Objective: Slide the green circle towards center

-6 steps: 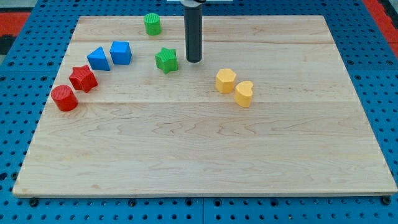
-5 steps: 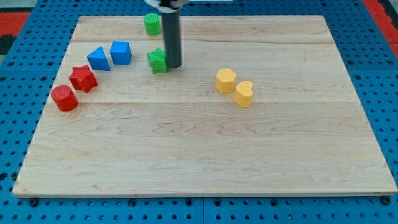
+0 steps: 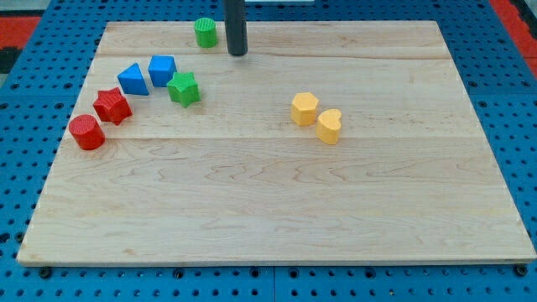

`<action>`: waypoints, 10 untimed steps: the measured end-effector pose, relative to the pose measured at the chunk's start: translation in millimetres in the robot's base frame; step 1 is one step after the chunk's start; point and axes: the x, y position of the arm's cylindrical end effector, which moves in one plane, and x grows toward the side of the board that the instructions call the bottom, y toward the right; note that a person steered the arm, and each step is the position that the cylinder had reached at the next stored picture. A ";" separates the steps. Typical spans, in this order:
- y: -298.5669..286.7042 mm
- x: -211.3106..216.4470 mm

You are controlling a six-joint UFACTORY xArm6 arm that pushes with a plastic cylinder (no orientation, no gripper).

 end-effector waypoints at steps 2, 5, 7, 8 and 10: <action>-54.5 -41.3; -116.1 -33.9; -47.9 -5.8; -22.9 40.8; -6.7 96.7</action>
